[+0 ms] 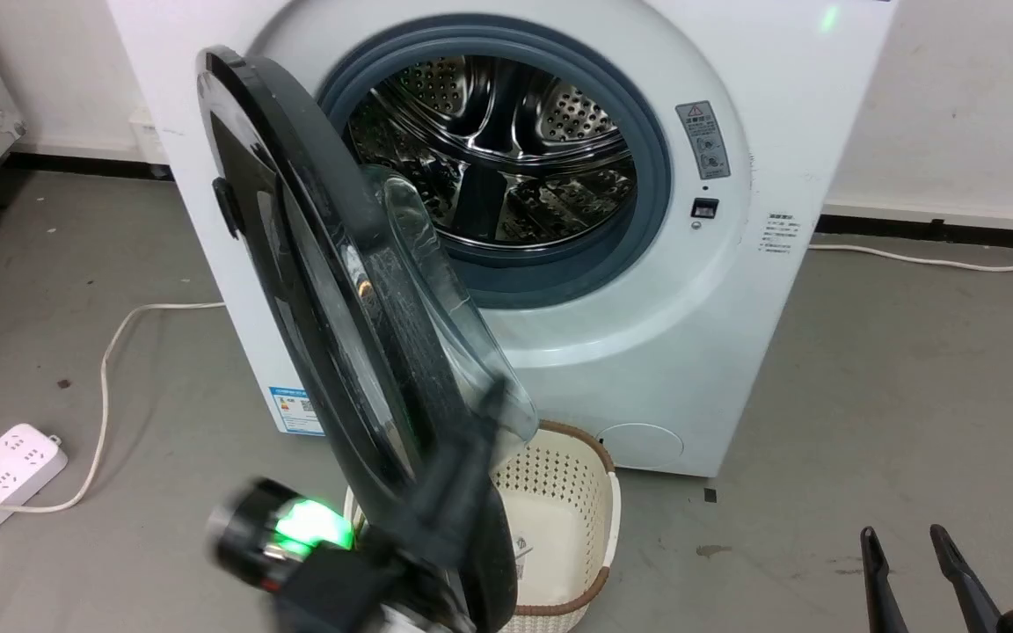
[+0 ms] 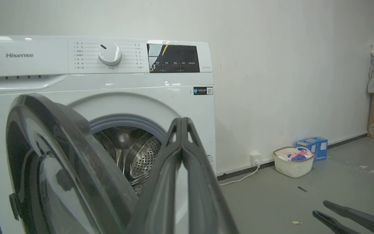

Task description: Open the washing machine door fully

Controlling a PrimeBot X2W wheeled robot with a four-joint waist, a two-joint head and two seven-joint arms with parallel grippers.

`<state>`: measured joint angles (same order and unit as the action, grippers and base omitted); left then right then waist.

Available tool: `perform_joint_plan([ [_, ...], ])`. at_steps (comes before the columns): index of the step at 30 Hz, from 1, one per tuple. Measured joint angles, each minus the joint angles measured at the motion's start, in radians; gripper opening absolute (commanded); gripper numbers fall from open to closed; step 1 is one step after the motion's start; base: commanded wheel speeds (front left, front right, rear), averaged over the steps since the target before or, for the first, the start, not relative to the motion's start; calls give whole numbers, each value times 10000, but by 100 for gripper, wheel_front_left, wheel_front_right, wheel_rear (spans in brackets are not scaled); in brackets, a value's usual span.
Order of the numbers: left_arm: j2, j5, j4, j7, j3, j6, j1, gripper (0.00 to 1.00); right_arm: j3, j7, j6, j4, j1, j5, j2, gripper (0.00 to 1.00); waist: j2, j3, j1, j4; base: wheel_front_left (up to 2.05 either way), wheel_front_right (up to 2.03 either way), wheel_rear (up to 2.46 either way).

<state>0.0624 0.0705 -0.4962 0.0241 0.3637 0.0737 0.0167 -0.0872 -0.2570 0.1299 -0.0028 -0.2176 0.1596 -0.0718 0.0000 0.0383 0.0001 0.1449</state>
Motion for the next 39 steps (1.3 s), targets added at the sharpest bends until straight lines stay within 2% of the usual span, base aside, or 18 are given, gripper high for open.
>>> perform_joint_plan([
  [5,12,215,779,-493,598,88,371,0,19,-2,0,50,6,0,48,100,0,-15,-1,76,0,0,0],
  [12,69,508,1990,-631,1062,186,616,0,48,0,0,148,7,-2,75,100,0,-38,0,202,0,0,0],
  [17,56,951,3016,-518,1127,188,648,0,115,-2,0,221,12,-31,86,100,0,-85,0,294,0,0,0],
  [25,56,1009,3956,-136,1074,174,589,0,182,-2,0,249,12,-127,100,100,0,-87,0,613,0,0,0],
  [33,153,1080,4063,-59,1085,171,599,0,142,-2,0,288,2,-102,107,100,0,7,-1,1388,0,0,0],
  [39,366,1122,4056,-148,982,63,616,0,247,-2,0,389,-2,-2,150,100,0,152,-1,2520,0,0,0],
])
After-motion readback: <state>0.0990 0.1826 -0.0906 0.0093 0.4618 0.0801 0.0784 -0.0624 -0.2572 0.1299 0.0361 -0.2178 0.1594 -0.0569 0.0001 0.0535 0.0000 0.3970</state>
